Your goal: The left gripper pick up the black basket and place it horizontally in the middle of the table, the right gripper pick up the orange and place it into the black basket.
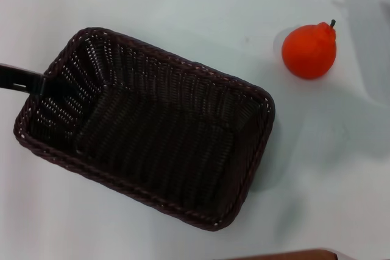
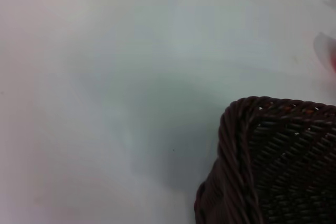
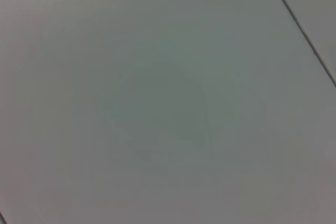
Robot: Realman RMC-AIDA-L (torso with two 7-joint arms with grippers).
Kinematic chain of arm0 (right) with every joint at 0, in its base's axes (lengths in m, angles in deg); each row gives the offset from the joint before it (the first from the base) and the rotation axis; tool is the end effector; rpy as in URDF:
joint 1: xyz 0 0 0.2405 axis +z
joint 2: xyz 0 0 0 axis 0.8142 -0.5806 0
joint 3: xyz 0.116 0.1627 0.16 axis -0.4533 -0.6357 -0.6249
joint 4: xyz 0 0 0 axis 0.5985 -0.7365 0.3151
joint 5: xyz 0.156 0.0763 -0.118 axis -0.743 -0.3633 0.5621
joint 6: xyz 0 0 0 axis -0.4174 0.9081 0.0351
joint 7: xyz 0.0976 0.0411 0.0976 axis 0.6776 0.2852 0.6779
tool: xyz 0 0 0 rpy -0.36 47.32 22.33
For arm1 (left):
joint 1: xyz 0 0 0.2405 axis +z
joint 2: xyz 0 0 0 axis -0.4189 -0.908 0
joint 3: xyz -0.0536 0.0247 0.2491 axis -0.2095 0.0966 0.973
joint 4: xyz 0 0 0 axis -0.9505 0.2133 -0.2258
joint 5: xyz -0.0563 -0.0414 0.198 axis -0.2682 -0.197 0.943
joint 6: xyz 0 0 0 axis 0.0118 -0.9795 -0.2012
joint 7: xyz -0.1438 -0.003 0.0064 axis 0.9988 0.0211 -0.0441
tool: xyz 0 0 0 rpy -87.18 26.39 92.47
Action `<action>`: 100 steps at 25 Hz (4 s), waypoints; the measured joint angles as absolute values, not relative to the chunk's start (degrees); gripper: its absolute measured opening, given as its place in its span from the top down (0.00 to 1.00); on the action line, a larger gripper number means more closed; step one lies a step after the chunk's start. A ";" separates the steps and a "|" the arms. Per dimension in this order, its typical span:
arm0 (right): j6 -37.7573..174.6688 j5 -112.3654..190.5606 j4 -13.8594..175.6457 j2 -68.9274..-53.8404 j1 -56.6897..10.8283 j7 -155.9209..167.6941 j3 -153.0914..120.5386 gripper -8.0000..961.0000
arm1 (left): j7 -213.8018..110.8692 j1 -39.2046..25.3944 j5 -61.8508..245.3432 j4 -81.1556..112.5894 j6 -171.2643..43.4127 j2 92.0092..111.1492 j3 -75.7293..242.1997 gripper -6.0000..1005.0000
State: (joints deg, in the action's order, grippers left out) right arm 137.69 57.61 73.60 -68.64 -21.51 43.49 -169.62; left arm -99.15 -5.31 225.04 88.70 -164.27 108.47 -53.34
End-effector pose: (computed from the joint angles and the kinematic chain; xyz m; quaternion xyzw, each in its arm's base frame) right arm 0.3424 0.3728 0.0327 -0.4171 -0.5255 -0.5921 0.4464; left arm -0.2516 0.3430 0.0476 -0.8735 -0.4530 0.0214 0.1769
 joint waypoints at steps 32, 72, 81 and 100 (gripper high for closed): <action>136.52 57.61 73.48 -68.82 -21.00 43.75 -169.71 0.11 | -84.97 -2.68 212.26 81.94 -157.96 110.59 -71.42 0.81; 135.79 58.12 73.35 -68.52 -21.09 43.67 -168.29 0.11 | -87.43 3.29 203.64 74.19 -154.65 109.50 -71.83 0.51; 136.54 65.57 60.09 -65.48 -24.46 56.88 -150.40 0.11 | -98.17 4.77 196.69 73.99 -155.71 108.54 -81.59 0.42; 155.09 131.65 25.57 -50.92 -24.04 114.66 -147.22 0.03 | -150.33 6.13 160.70 53.89 -161.99 110.48 -84.26 0.10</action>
State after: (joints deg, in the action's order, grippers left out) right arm 155.09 131.65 25.57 -50.92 -24.04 114.66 -147.22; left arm -150.33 6.13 160.70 53.89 -161.99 110.48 -84.26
